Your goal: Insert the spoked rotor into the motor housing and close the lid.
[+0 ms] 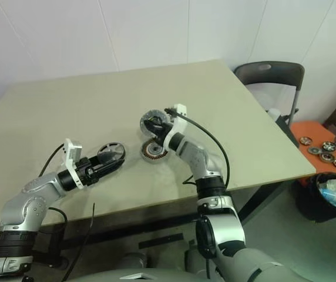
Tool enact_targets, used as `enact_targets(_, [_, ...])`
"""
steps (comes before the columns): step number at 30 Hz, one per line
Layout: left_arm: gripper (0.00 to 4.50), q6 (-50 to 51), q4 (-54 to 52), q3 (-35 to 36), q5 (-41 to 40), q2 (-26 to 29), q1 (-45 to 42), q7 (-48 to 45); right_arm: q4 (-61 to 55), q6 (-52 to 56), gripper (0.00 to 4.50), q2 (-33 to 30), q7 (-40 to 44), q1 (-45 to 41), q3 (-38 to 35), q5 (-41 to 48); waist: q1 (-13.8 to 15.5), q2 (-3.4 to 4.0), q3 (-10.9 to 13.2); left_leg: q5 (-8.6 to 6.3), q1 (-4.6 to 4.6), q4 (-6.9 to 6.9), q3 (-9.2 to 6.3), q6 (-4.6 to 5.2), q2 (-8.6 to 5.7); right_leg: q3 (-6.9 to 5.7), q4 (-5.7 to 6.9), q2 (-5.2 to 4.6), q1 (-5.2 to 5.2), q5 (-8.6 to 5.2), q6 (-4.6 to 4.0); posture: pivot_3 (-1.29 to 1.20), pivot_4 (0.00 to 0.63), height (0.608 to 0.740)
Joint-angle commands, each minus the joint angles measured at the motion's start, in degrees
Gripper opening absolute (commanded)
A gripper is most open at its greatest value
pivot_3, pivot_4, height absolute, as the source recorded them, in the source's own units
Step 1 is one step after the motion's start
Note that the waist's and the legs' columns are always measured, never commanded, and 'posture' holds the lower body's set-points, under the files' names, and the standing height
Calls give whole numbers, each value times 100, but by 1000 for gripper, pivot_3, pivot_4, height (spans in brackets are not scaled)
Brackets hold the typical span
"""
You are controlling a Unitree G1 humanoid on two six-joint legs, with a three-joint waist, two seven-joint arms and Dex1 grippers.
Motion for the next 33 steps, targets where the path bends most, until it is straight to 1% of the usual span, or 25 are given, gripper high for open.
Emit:
enact_targets(1, [3247, -36, -197, 151, -94, 60, -11, -4, 80, -384, 17, -38, -70, 11, 483, -473, 8, 0, 0, 0, -1, 2, 3, 0, 0, 0, 0, 0, 0, 0, 0, 0, 0, 740])
enact_targets(3, [3247, -23, -217, 165, -102, 61, 4, 2, 149, -569, 17, -114, -46, 92, 740, -733, 12, 0, 0, 0, -1, 6, 7, 0, -2, 0, 0, 0, 2, 0, 0, 0, 0, 740])
enact_targets(5, [3247, -12, -232, 169, -105, 66, 16, 5, 196, -578, 17, -134, -86, 116, 798, -792, 17, 0, 0, 0, -1, 10, 10, 0, -4, -1, 0, 0, 7, 0, 0, 0, 0, 740])
enact_targets(7, [3247, -34, -234, 161, -37, 100, 37, 29, 114, -564, 17, -131, 20, 137, 785, -706, 16, -1, 0, 0, -1, 13, 12, 0, -4, -1, 1, 2, 8, 0, 0, 0, 0, 740])
enact_targets(12, [3247, -270, 152, 135, 236, 163, 2, 27, -420, -314, 17, -195, 653, 267, 865, -346, 10, -1, 0, 0, 1, 13, 11, 0, -1, -1, 2, 3, 8, 0, 0, 0, 0, 740])
enact_targets(16, [3247, -410, 437, 175, 363, 203, -19, 37, -422, -298, 17, -252, 832, 249, 920, -337, 15, -1, 0, 1, 8, 13, 11, 0, -1, -2, 4, 4, 14, 0, 0, 0, 0, 740])
enact_targets(21, [3247, -513, 1191, 592, 434, 322, -109, 339, -82, -452, 17, -231, 873, 137, 989, -455, 7, -2, -1, 0, 16, 13, 11, 0, -1, -2, 4, 5, 19, 0, 0, 0, 0, 740])
enact_targets(24, [3247, -438, 1780, 991, 255, 396, -278, 470, 97, -511, 17, -189, 888, 70, 1030, -501, 12, -2, -1, 0, 16, 13, 10, 0, 0, -5, 6, 6, 19, 0, 0, 0, 0, 740])
enact_targets(27, [3247, -370, 2359, 1277, 143, 528, -494, 384, 253, -562, 17, -175, 924, 2, 1080, -559, 9, -6, -2, 1, 16, 14, 10, 0, -1, -6, 6, 6, 19, 0, 0, 0, 0, 740])
enact_targets(30, [3247, -129, 2713, 1496, -9, 609, -575, 320, 423, -661, 17, -156, 977, -97, 1111, -593, 9, -7, -3, 1, 15, 14, 9, 0, -4, -6, 6, 5, 19, 0, 0, 0, 0, 740])
enact_targets(33, [3247, -140, 3109, 1516, 86, 621, -576, 251, 551, -723, 17, -147, 1009, -186, 1097, -608, 2, -8, -4, 1, 16, 14, 4, 0, -4, -4, 6, 2, 19, 1, 1, 0, 0, 740])
